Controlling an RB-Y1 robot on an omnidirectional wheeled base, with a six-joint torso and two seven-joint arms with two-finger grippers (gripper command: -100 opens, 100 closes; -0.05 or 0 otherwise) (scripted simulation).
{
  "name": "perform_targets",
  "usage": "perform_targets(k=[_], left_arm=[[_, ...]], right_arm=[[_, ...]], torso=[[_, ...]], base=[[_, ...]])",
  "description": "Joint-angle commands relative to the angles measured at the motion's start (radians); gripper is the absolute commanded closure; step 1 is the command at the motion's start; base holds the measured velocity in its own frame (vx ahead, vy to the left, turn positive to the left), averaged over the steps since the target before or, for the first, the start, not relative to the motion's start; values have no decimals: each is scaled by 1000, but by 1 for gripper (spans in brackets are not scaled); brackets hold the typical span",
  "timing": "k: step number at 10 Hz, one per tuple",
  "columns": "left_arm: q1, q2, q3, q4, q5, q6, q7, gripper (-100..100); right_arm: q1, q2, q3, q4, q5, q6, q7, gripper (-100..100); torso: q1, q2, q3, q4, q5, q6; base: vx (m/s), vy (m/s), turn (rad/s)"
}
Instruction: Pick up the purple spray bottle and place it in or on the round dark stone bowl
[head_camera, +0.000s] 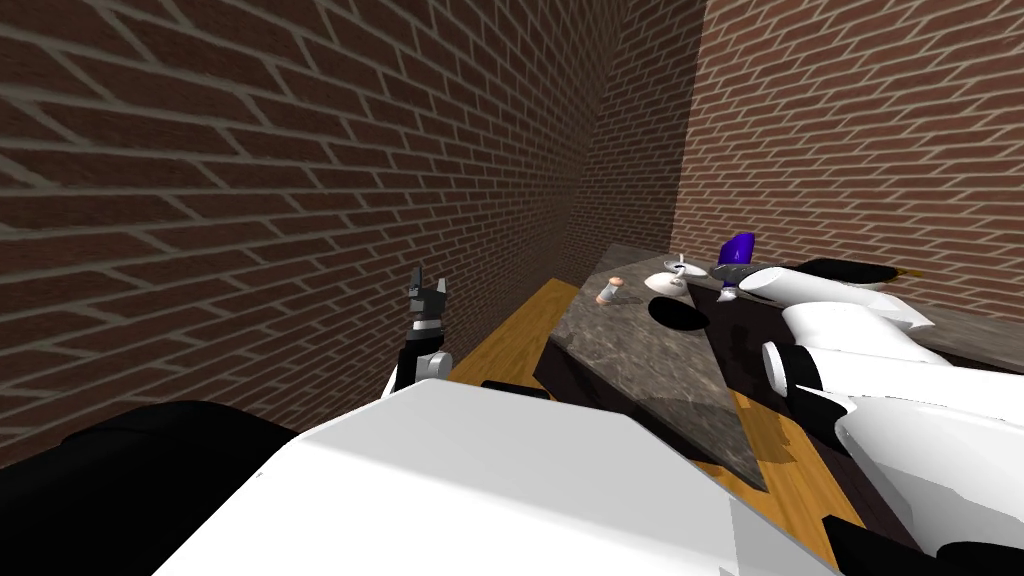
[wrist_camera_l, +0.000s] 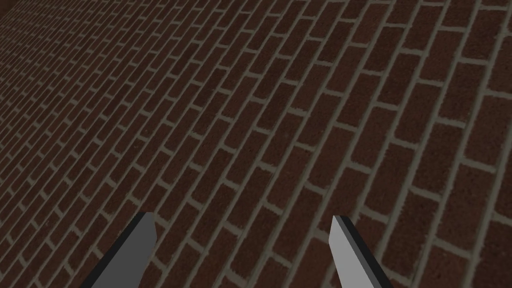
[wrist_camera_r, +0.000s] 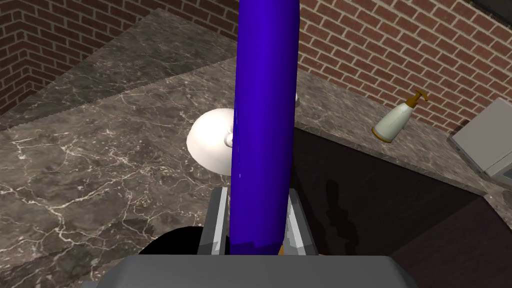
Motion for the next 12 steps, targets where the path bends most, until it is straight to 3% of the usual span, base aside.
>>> perform_targets(k=[1,5,6,7,8,11,12], left_arm=[[0,0,0,0,0,0,0,0],[0,0,0,0,0,0,0,0],[0,0,0,0,0,0,0,0],[0,0,0,0,0,0,0,0],[0,0,0,0,0,0,0,0],[0,0,0,0,0,0,0,0],[0,0,0,0,0,0,0,0]], right_arm=[[9,12,-28,22,10,11,-50,100],[20,36,-71,66,18,27,-130,100],[20,36,-71,66,18,27,-107,100],[26,46,-88,84,21,34,-159,100],[26,46,-88,67,29,34,-159,100],[30,54,-103,99,23,41,-184,100],[36,65,-121,119,26,49,-215,100]], torso=[[0,0,0,0,0,0],[-1,-1,-1,-1,1,0],[0,-1,-1,-1,1,-1],[1,-2,-2,-2,1,0],[1,-1,-2,-2,1,0],[4,-3,-3,-2,3,0],[5,-3,-3,-2,4,0]], base=[[-24,-62,75],[-34,-79,87],[-23,-58,50],[-35,-54,71],[-29,-45,39],[-13,-34,34],[-14,-60,94]])
